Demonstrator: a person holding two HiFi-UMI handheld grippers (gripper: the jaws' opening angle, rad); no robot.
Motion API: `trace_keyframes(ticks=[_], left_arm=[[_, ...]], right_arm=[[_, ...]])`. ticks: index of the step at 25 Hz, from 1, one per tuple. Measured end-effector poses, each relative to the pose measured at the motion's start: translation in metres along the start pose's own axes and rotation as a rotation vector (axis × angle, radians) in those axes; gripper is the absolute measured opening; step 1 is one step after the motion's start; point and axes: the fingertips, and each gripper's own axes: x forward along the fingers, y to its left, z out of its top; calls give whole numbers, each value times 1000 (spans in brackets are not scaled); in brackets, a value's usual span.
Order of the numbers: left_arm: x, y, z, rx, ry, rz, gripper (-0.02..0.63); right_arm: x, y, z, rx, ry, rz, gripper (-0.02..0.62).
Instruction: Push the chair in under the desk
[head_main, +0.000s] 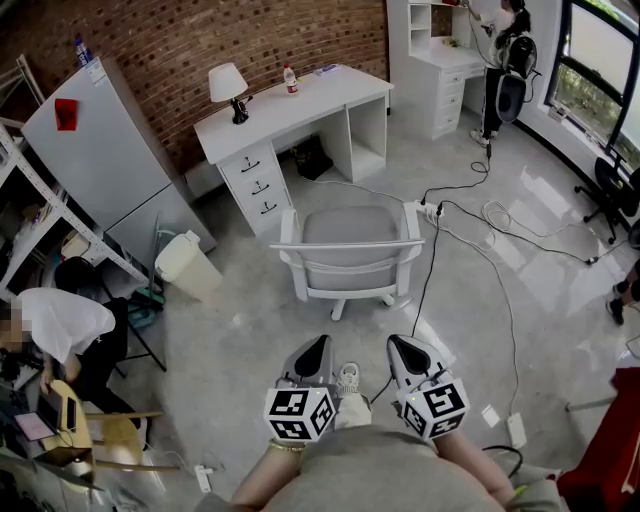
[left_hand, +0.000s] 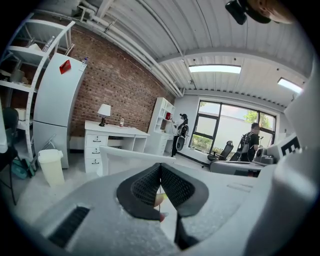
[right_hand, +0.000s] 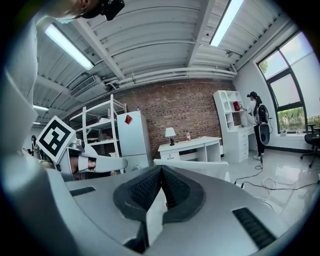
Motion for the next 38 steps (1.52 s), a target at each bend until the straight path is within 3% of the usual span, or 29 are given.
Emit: trace_keyframes(ticks=[8,38], left_arm=[[12,9,2,6,7,15,11],[101,73,42,20,46,-24,11]], right_arm=[[10,-10,11,1,-37,13,9],[117,-40,42,-40,6,9,9]])
